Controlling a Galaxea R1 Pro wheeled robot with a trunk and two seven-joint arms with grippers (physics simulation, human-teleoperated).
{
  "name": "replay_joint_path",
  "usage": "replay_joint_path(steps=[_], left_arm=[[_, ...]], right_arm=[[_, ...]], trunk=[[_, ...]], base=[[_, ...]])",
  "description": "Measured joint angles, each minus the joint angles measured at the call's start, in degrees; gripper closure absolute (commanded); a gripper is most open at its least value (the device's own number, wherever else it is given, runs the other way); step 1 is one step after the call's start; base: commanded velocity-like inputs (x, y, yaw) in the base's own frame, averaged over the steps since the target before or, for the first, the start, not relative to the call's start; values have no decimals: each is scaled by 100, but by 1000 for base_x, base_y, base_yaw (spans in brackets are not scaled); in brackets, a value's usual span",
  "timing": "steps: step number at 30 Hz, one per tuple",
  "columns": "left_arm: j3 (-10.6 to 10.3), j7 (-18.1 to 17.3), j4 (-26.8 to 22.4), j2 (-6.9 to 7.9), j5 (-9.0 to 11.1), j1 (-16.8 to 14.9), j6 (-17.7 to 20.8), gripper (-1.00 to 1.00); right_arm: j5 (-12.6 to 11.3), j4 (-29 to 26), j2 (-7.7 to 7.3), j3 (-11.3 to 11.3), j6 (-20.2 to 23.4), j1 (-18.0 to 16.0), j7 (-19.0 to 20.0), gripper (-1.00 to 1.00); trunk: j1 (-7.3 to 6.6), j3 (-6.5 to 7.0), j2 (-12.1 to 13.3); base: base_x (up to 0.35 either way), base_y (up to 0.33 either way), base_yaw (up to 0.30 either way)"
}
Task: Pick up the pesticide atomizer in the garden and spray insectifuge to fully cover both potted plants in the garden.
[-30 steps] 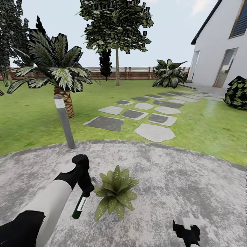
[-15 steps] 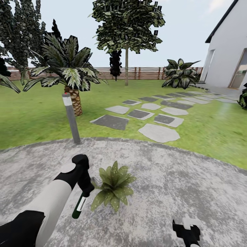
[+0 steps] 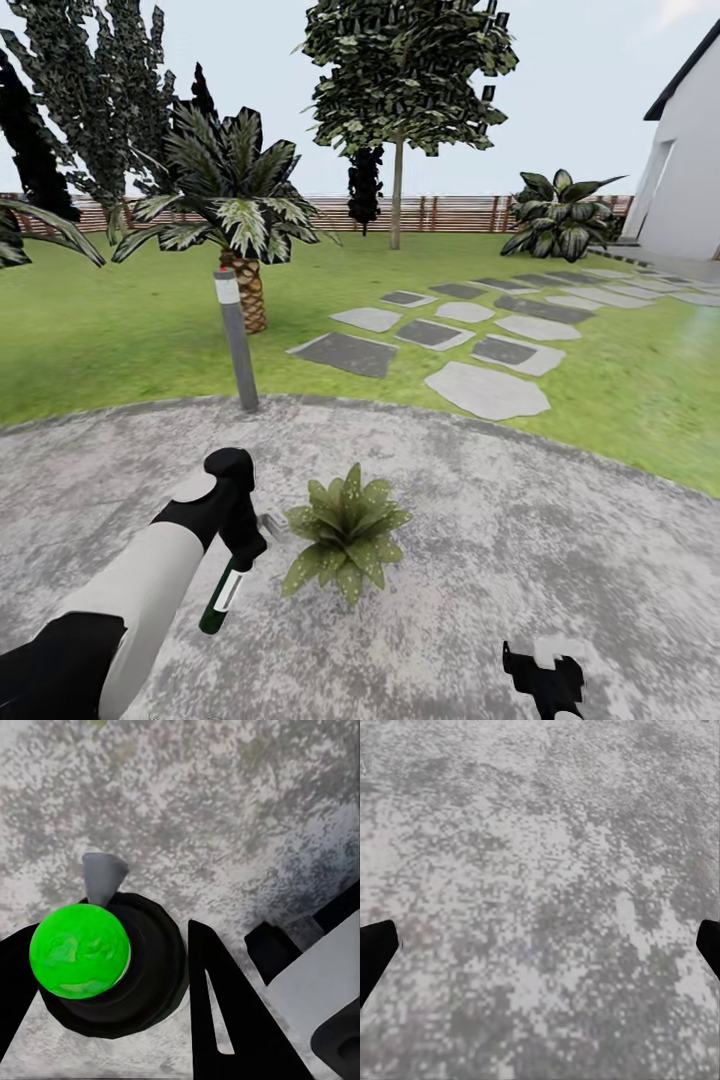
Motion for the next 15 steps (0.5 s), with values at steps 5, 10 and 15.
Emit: replay_joint_path(steps=[5,10,15], left_arm=[[-15,2,-12,-41,-35,6,6,100],[-23,3,-13,-38,-71,37,6,100],[-17,3,-15,-32,-226,34,32,100]], right_arm=[[6,16,-24,0,0,2,13,-100],[0,157,-24,0,-3,1,12,-100],[-4,166,-15,2,-3,1,12,-100]], trunk=[[-2,0,0],[0,0,0],[0,0,0]], base=[[234,-129,68],[107,-246,2],[9,-272,1]])
